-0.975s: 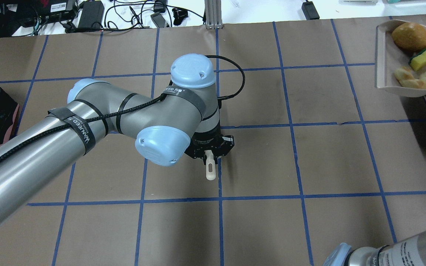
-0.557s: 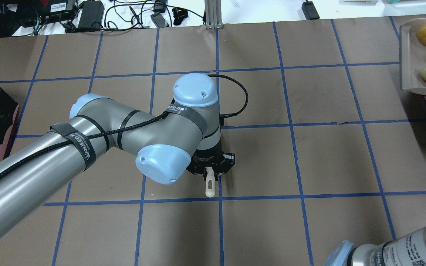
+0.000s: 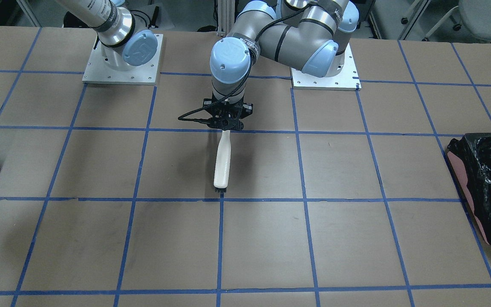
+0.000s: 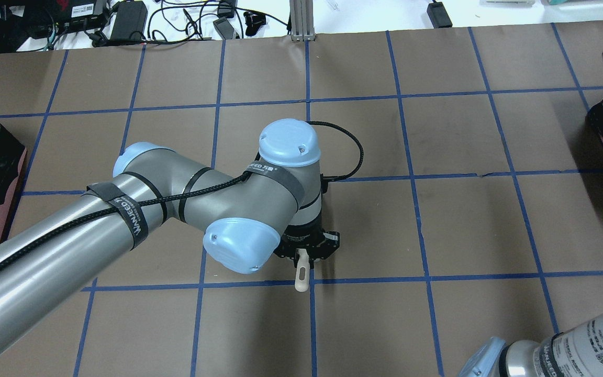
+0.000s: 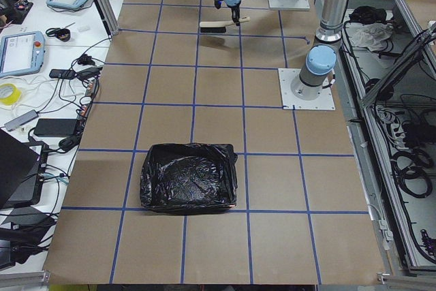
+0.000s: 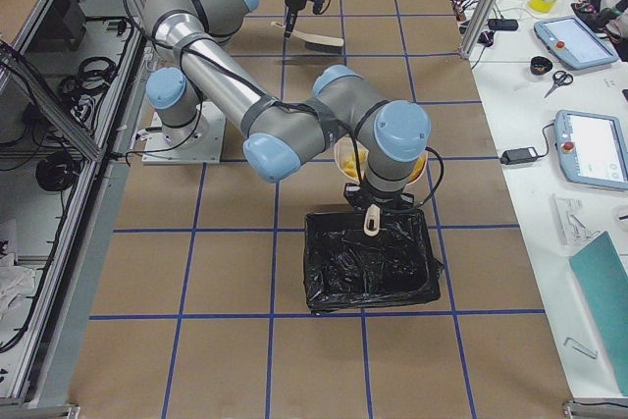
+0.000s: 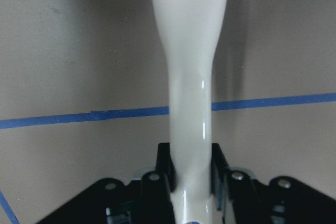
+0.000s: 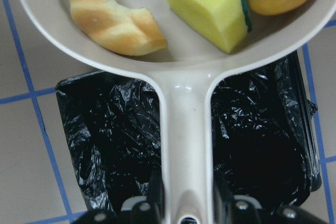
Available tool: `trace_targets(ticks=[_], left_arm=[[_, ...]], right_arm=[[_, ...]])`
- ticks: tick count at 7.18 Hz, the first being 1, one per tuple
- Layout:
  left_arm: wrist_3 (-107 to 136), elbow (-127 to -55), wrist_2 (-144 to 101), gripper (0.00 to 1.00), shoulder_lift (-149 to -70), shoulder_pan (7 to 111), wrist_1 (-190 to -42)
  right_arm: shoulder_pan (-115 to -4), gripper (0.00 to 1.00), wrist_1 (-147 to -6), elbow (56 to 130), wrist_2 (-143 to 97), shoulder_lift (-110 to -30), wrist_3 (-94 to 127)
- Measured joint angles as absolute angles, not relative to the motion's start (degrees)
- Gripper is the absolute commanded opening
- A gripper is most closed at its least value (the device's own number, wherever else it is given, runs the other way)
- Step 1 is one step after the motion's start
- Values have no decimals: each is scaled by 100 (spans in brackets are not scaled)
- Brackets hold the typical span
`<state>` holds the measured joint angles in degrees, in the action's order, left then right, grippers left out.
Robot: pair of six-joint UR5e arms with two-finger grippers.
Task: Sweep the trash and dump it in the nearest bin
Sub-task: 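Lift the loaded dustpan with the right gripper toward the black trash bag, then tip the dustpan over the bag with the right gripper while the left drops the brush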
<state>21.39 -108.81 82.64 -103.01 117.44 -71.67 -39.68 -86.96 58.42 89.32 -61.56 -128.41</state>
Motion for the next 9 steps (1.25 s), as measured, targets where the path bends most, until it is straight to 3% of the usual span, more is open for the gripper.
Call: trace_targets(ticks=[4, 5, 6, 9], left_arm=[[2103, -10994, 8268, 0, -10342, 11747, -7176], [2105, -11032, 8262, 23, -10351, 11747, -7176], [2118, -11054, 8257, 59, -10357, 11748, -7174], [2110, -11035, 8261, 68, -10350, 11743, -7164]], right_arm=[[-3559, 0, -9009, 5457, 9470, -5825, -13464], [-3507, 0, -9310, 5435, 9544, -5726, -13497], [-3483, 0, -9508, 5408, 9584, -5649, -13505], [-3476, 0, -10065, 5326, 9785, -5449, -13578]])
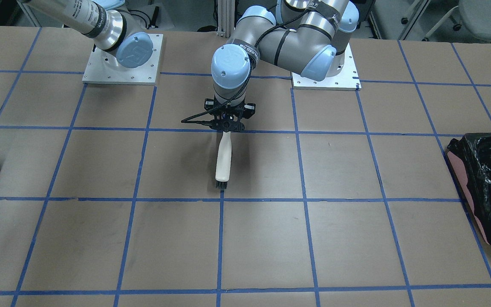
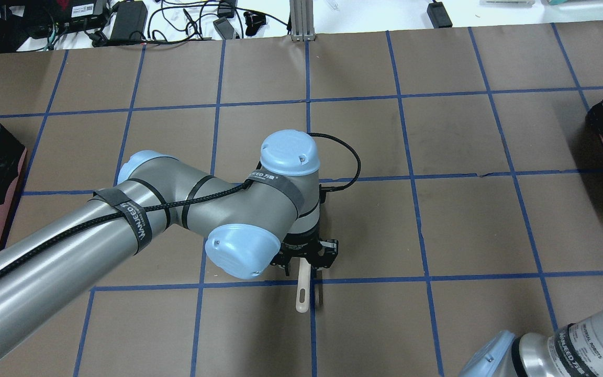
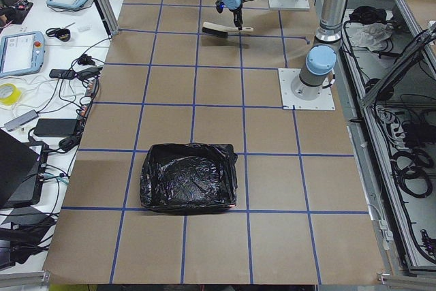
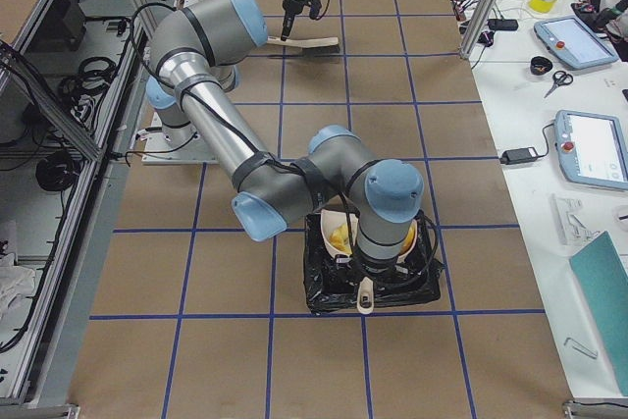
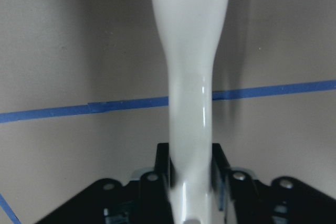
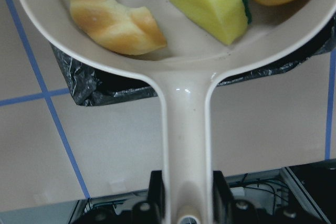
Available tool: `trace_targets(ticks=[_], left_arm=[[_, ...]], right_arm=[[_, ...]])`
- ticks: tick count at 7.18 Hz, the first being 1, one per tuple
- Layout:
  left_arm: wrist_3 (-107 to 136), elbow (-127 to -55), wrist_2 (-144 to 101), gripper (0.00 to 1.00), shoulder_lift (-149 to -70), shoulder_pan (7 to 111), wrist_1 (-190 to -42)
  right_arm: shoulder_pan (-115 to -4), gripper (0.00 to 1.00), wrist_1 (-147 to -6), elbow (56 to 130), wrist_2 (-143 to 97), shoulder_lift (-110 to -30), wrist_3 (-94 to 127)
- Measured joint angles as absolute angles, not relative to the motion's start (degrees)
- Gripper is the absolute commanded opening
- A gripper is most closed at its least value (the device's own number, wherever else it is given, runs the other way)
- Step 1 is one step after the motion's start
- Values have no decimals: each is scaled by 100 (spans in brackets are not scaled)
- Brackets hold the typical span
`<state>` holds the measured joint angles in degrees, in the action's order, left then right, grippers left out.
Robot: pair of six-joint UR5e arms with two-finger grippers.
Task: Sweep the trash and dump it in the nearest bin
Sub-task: 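Tip the dustpan over the bag with the right gripper while the left drops the brush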
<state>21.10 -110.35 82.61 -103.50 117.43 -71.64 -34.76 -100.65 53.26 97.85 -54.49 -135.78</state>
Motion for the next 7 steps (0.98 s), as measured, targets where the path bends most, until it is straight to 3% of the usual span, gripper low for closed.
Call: trace_targets(ticks=[1, 3, 7], left_arm=[[2096, -11024, 8261, 100, -10337, 11732, -7156], [2096, -10816, 8289, 100, -10263, 11683, -7086], [1575, -9348, 8708, 100, -10150, 10650, -7739]], right_arm=[[-3475, 0, -10277, 5299, 9912, -5437, -13696], [-3492, 0, -10450, 5301, 10193, -5444, -13914], [-3615, 0, -11018, 5349, 10543, -5471, -14376]])
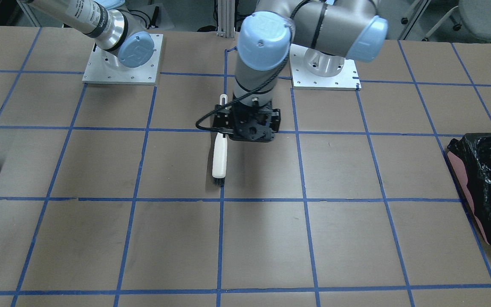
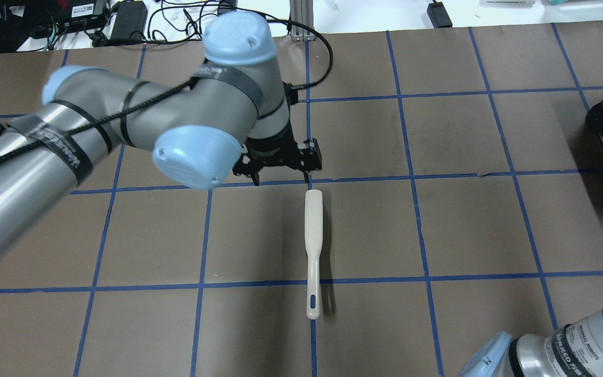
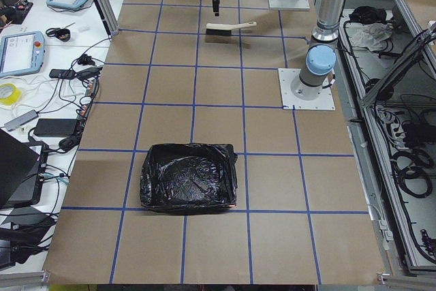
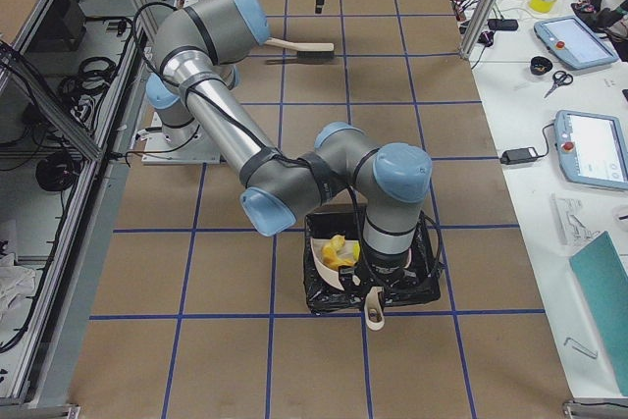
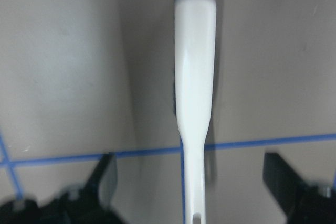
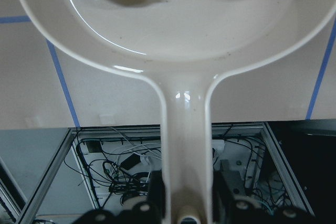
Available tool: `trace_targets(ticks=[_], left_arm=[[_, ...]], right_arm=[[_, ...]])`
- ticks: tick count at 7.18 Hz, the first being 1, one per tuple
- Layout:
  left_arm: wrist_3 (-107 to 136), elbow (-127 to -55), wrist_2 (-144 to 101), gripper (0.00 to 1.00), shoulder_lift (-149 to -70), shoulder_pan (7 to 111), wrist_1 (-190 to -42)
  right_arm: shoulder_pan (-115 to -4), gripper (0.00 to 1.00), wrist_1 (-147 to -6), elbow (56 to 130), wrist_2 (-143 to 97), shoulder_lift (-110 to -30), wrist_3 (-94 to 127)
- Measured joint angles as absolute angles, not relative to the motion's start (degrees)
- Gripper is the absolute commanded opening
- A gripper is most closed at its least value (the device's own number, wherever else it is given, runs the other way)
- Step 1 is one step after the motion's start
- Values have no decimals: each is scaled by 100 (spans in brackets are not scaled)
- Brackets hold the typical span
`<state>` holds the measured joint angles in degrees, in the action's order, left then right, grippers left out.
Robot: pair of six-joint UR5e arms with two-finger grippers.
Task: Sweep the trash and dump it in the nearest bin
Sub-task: 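Tip the dustpan over the bag with the right gripper while the left drops the brush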
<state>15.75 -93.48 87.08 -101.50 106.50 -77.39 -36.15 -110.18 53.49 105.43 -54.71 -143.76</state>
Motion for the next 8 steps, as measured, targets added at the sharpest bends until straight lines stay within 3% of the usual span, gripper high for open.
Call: trace_targets(ticks=[4, 8], left_arm=[[26, -8799, 9158, 100, -9664, 8709, -8504], [-469, -9083, 9021, 100, -9214, 8328, -8740]], right_arm=[[-3825, 0, -11457, 5762, 11083, -5693, -14355], [-3946, 0, -10696, 5942, 10609, -6128, -13264]])
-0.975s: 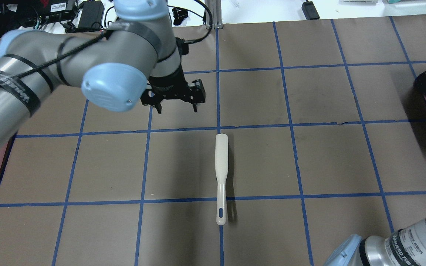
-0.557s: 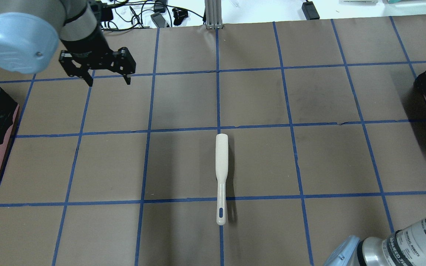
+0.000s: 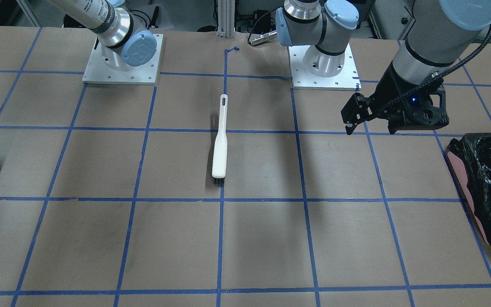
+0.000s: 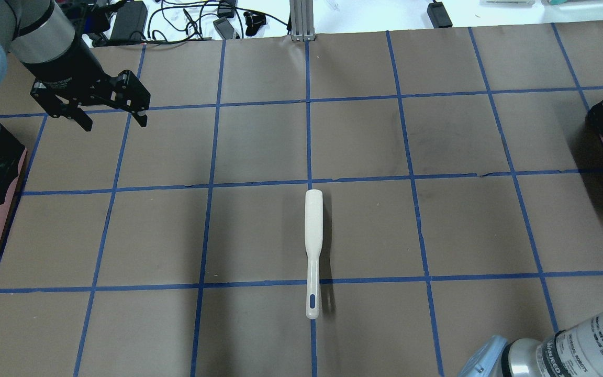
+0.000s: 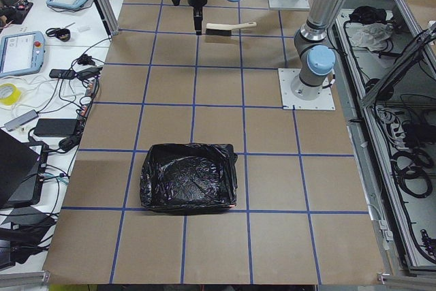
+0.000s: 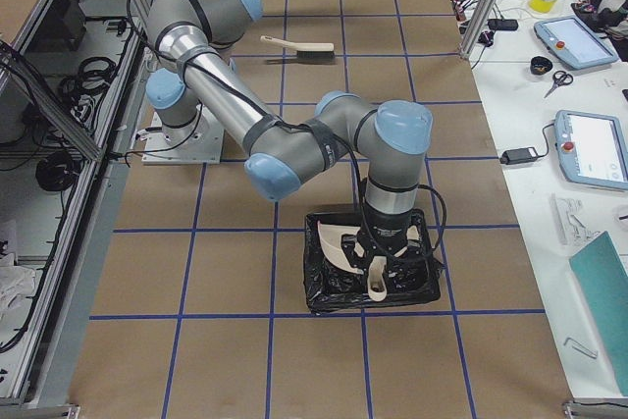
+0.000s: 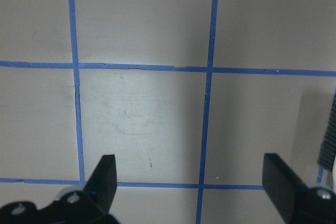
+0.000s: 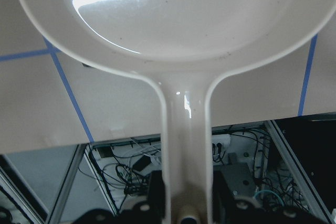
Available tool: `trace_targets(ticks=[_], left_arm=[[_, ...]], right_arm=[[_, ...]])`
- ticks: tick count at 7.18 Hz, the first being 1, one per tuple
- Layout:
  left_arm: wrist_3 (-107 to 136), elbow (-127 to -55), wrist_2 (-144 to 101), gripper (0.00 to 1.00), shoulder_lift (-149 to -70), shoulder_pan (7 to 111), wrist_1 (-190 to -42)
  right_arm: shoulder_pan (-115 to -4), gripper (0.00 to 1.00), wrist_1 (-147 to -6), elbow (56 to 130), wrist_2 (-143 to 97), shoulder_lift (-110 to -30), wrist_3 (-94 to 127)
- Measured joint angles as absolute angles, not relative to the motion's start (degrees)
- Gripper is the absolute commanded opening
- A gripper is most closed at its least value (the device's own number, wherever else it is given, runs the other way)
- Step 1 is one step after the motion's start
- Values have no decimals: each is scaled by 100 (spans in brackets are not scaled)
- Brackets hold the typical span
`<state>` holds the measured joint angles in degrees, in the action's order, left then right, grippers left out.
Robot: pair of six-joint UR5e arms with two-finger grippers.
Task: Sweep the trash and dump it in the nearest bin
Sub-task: 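Tip the dustpan over the bag with the right gripper while the left drops the brush, then bring the empty dustpan back to the table center with the right gripper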
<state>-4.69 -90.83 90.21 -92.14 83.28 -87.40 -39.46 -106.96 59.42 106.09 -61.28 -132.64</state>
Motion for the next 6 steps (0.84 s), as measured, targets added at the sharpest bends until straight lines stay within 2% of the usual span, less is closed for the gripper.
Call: trace_targets(ticks=[3, 6], left_arm=[[-439, -9163, 8988, 100, -9145, 8426, -8722], [-443, -9205, 9016, 100, -9096, 8749, -8668]], right_arm=[[-4632, 0, -9698, 6271, 10118, -6624, -11072], [-5616, 0, -9542, 7260, 9480, -7102, -8861]])
